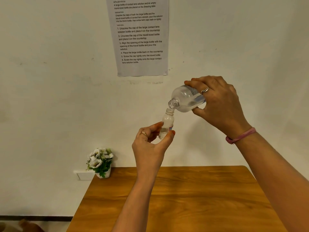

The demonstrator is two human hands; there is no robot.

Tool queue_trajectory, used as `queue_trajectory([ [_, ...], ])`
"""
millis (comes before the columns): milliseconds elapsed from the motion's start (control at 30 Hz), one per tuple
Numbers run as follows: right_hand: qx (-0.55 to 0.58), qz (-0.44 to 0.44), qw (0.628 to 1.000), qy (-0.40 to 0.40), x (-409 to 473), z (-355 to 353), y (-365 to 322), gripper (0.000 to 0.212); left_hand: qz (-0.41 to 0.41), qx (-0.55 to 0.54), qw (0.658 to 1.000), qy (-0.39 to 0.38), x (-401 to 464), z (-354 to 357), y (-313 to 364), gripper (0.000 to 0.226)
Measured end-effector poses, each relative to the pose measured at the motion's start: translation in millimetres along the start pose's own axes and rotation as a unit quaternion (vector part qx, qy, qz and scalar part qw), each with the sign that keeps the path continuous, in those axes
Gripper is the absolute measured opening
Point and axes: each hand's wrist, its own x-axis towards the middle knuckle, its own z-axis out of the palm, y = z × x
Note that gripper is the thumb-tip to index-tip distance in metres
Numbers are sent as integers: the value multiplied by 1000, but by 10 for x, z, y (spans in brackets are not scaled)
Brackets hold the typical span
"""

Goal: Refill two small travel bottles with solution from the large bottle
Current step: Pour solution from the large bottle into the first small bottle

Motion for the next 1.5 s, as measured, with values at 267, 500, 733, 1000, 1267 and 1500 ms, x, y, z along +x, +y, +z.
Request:
queue_trajectory([
  [267,-1,-4,1000,4,2,-12,-8,60,3,-5,1000,1,-2,-1,1,32],
  [500,-4,-4,1000,0,4,-5,-5,61,6,-5,1000,3,-4,-2,-4,31],
  [733,-6,-2,1000,-3,5,-7,-17,60,8,-1,1000,3,-8,-5,-5,31],
  [1000,-4,-3,1000,-1,4,-14,-19,61,7,-5,1000,3,2,-3,-6,31],
  [1267,2,-7,1000,3,-6,-3,-23,62,9,-4,1000,3,-8,-3,-9,32],
  [1500,1,-5,1000,1,-9,-6,-18,62,7,-6,1000,3,-5,2,-15,31],
])
